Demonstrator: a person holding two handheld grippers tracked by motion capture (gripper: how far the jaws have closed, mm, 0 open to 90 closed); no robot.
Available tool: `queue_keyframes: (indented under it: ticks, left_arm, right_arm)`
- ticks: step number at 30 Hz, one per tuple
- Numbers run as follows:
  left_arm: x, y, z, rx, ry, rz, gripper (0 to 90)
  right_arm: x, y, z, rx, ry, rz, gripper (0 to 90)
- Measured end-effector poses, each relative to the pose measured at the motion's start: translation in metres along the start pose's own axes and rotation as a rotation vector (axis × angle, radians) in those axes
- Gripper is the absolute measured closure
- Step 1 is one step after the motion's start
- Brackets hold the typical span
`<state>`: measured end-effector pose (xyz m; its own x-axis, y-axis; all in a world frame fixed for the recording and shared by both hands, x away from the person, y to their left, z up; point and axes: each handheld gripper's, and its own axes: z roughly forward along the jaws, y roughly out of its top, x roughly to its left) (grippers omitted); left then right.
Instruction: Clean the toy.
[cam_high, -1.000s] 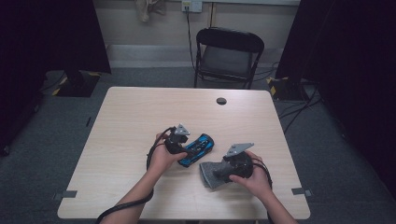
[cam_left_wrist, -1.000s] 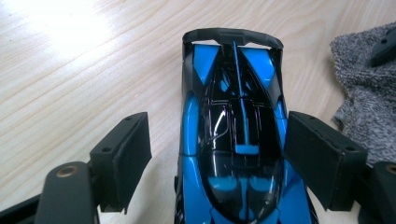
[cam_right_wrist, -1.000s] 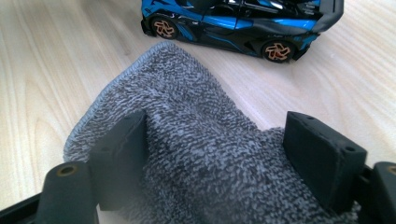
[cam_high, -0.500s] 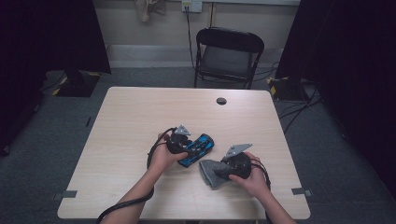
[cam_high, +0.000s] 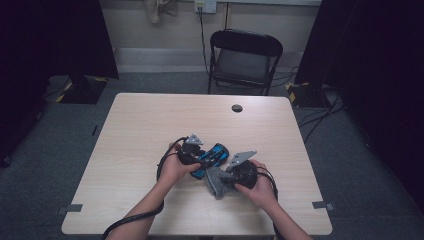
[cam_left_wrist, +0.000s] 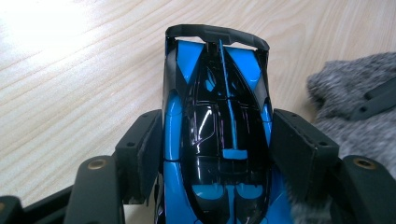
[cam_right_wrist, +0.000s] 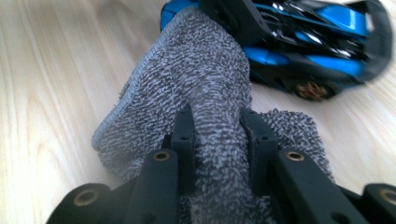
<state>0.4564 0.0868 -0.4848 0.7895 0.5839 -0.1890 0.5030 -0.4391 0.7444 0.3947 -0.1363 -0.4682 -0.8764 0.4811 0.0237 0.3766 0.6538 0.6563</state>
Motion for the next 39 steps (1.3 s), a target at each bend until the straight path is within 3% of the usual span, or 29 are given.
queue_keyframes:
  ticks: [3,9,22,39]
  left_arm:
    - [-0.001,0.0,-0.001,0.012,0.006,0.009,35.7]
    - [0.0,-0.002,-0.001,-0.008,-0.001,0.002,35.8]
    - [-0.001,-0.003,-0.001,-0.016,0.006,0.01,35.8]
    - [-0.001,-0.004,-0.002,-0.016,0.008,0.015,35.9]
  right_arm:
    - [-0.002,0.006,0.007,0.006,-0.012,-0.008,70.7]
    - [-0.01,0.011,0.013,0.011,-0.034,0.013,70.8]
    - [-0.015,0.013,0.012,0.026,-0.067,0.015,70.8]
    - [-0.035,0.008,0.008,0.025,-0.112,0.073,70.9]
